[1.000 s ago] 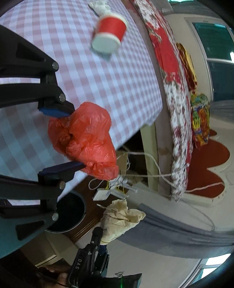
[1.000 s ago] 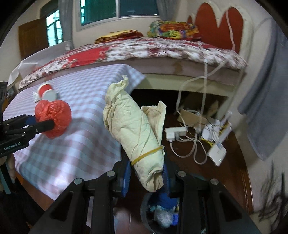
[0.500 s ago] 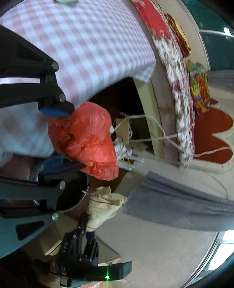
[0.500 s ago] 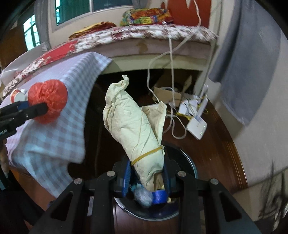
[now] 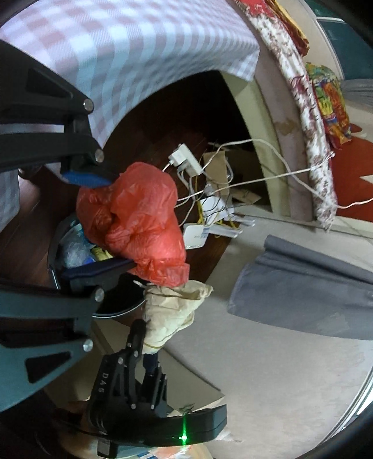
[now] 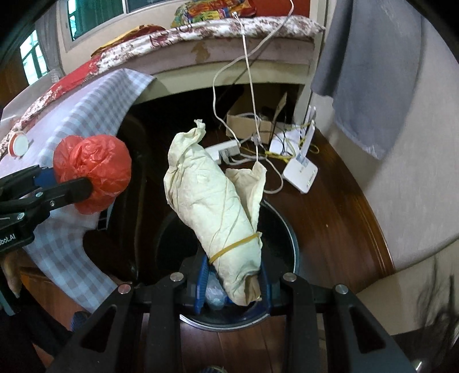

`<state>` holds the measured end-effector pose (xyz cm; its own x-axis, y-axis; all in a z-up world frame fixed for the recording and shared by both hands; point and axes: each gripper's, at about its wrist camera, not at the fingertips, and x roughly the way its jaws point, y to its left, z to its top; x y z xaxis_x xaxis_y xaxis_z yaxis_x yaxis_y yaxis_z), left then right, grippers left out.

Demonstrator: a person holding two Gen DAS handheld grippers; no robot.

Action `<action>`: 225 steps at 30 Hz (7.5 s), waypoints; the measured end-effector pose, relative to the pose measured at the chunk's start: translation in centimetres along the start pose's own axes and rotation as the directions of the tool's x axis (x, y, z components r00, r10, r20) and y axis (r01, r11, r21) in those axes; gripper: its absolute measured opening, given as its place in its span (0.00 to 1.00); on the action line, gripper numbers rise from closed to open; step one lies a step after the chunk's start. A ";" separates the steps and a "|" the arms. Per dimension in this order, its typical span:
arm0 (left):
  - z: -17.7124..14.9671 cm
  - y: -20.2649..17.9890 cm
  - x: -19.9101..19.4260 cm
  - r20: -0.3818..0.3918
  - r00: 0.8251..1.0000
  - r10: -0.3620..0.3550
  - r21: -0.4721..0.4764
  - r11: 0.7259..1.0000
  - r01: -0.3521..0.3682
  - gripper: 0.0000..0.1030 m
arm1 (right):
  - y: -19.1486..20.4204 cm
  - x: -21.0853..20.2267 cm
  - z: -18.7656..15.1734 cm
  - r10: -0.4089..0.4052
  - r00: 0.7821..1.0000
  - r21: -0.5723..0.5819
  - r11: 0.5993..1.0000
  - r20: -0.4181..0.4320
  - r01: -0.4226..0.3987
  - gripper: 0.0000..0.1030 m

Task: Collect trash
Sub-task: 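Carry the red bag and beige bundle over the black bin, then open both tools over the bin, dropping the bag and bundle inside, then move both open tools back over the paper cup and tissue, then grasp the red-white paper cup with the right tool while the left grasps the white tissue, then carry the paper cup and tissue over the black bin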

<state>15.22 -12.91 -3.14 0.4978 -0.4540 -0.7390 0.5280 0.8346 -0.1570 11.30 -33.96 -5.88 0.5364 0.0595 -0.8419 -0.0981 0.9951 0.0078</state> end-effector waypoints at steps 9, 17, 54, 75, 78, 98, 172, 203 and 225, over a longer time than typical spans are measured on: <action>-2.1 -2.0 6.0 -0.150 0.988 -0.031 0.016 0.999 0.034 0.44 | -1.6 3.8 -2.4 0.014 0.993 -0.002 1.000 -0.115 -0.015 0.32; -3.9 -2.5 10.2 -0.278 0.960 -0.023 0.006 1.000 0.026 0.73 | -1.3 7.5 -3.9 0.011 0.972 -0.070 0.997 -0.233 -0.028 0.41; -0.7 -3.7 5.3 -0.136 0.989 0.063 0.050 0.997 -0.056 0.99 | -5.3 2.1 -0.7 -0.190 0.978 0.055 0.979 -0.084 0.195 1.00; 3.4 -1.5 -1.3 0.050 0.991 0.125 0.004 0.992 -0.126 1.00 | -4.2 -2.8 3.2 -0.172 0.981 0.076 0.983 0.092 0.165 1.00; 3.2 -0.6 -2.4 0.064 0.988 0.141 -0.005 0.990 -0.141 1.00 | -3.0 -3.1 3.7 -0.150 0.982 0.054 0.988 0.117 0.144 1.00; -2.4 13.7 -13.8 0.122 0.906 0.405 -0.319 0.881 -0.350 1.00 | 14.7 -4.0 9.4 0.184 0.951 -0.278 0.954 0.248 -0.113 1.00; -5.9 41.3 -17.2 0.005 0.890 0.456 -0.435 0.802 -0.409 0.45 | 46.9 6.6 23.5 0.373 0.926 -0.478 0.825 0.060 -0.301 0.60; -6.0 20.4 -19.3 0.140 0.909 0.393 -0.340 0.881 -0.329 0.45 | 24.0 -7.8 12.1 0.258 0.934 -0.307 0.935 0.248 -0.177 0.58; -1.2 9.4 -13.3 0.137 0.962 0.238 -0.139 0.966 -0.219 0.45 | 8.2 -9.0 5.2 0.052 0.966 -0.080 0.996 0.253 -0.032 0.57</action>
<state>12.74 1.35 4.37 0.6985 -0.2805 -0.6583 0.3054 0.9488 -0.0802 10.10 -25.96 4.55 0.7253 0.1287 -0.6763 -0.1824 0.9832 -0.0085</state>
